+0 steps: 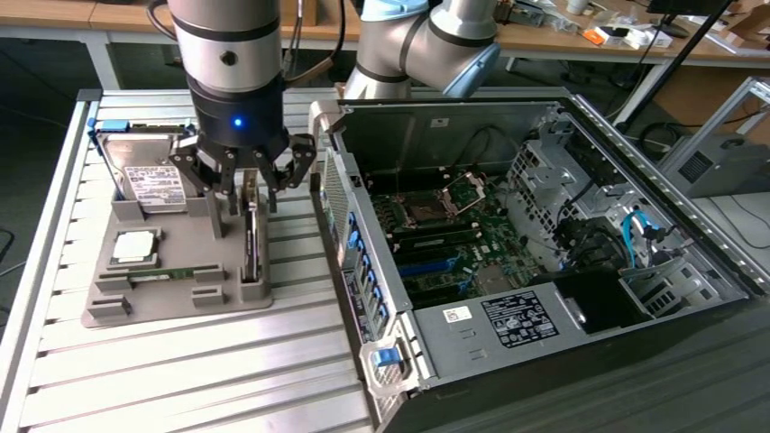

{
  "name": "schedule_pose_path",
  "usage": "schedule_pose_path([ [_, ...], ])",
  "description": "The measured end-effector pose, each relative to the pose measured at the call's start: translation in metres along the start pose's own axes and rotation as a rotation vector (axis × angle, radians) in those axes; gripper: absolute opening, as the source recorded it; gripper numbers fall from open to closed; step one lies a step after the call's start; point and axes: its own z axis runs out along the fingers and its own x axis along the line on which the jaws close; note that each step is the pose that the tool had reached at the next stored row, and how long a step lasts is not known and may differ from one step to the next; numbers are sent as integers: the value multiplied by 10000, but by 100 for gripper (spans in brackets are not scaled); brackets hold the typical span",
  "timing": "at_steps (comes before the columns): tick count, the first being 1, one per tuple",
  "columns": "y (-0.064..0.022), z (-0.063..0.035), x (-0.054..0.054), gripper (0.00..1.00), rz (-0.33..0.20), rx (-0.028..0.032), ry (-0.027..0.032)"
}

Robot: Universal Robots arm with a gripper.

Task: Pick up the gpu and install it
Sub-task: 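Pick up the gpu and move the gpu toward the slot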

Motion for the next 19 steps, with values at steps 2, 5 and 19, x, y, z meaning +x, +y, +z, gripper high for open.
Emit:
schedule_pose_path([
  [2,0,4,0,48,1,1,0],
  [5,-1,10,1,48,0,-1,0],
  [19,-4,79,2,48,0,0,0],
])
